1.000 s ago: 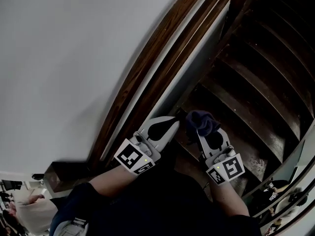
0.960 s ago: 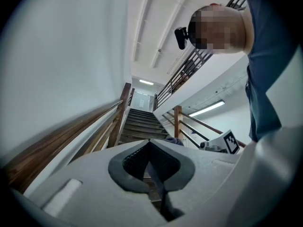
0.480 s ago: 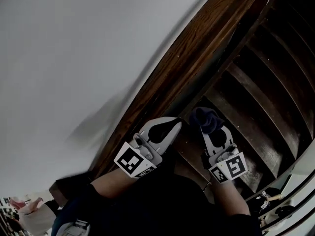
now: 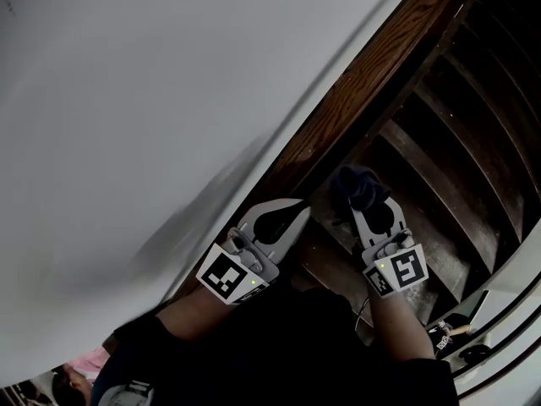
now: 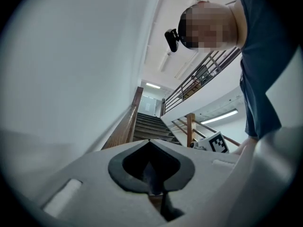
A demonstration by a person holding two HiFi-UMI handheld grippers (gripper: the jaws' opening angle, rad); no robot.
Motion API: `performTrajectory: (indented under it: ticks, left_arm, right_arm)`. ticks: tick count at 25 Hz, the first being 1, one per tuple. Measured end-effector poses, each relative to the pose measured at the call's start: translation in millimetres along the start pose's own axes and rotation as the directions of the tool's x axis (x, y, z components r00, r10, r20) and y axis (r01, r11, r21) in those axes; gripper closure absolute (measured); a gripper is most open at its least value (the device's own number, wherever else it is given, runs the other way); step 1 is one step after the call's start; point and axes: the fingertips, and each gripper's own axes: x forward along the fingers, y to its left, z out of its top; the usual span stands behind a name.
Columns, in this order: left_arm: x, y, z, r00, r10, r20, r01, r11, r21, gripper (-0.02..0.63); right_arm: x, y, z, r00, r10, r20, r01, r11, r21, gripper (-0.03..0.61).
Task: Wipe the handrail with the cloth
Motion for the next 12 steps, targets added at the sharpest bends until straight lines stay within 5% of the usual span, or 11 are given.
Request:
performTrajectory:
  ticks: [12]
  left_arm:
    - [20, 14, 4, 0.992, 0.125, -0.027, -0.124, 0.992, 0.019, 0.609]
  right_arm:
    - [47, -65, 19, 1.000, 0.015, 0.014, -0.013, 0.994, -0.108, 0.482]
